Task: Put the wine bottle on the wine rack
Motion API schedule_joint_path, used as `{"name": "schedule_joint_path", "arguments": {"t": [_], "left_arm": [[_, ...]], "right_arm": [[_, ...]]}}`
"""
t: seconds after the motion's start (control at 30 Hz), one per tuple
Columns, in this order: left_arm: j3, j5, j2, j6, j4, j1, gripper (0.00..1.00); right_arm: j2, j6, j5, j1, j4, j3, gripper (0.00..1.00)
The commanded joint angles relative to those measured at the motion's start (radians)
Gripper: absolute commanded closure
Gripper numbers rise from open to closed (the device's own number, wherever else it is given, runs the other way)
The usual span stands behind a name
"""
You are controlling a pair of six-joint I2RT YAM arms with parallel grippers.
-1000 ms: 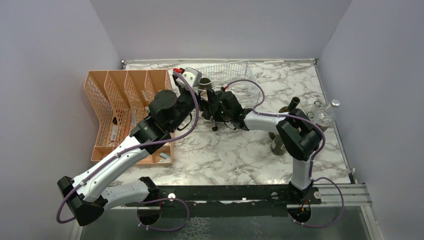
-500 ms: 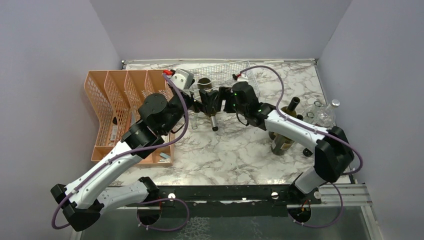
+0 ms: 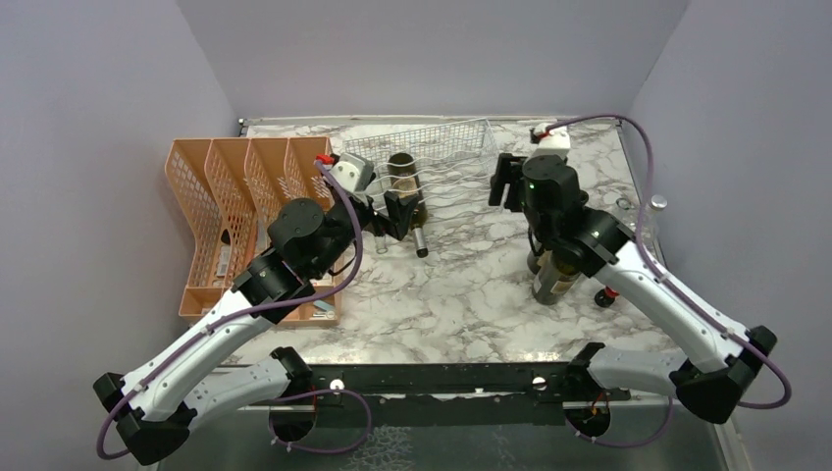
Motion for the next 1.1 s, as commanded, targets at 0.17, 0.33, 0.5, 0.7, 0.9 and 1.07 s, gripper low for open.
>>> {"name": "schedule_joint_path", "arguments": {"t": [0.17,0.33,0.5,0.7,0.9,1.07], "left_arm": [[-0.060,0.017,0.014,-0.055,-0.014,0.002,0.01],[-0.046,0.029,0.040,-0.052,-0.017,0.003,0.01],[-0.044,0.035,0.051,-0.059,-0.020,0.002,0.01],[-0.047,0.041,0.064,-0.069,-0.015,0.002,0.01],[-0.026,0.064,0.098,-0.074,-0.013,0.002,0.01],[-0.028,0.075,0.113,-0.085,0.003,0.002,0.01]], "right_arm": [[-0.176,0.101,0.359,-0.002,-0.463,0.096,0.33],[-0.220,0.159,0.428,-0.001,-0.581,0.115,0.41],[-0.250,0.223,0.439,-0.001,-0.652,0.095,0.49],[-0.318,0.305,0.425,-0.001,-0.643,0.004,0.49],[-0.348,0.332,0.386,-0.001,-0.585,-0.085,0.51],[-0.336,0.358,0.367,-0.002,-0.585,-0.113,0.61]]}}
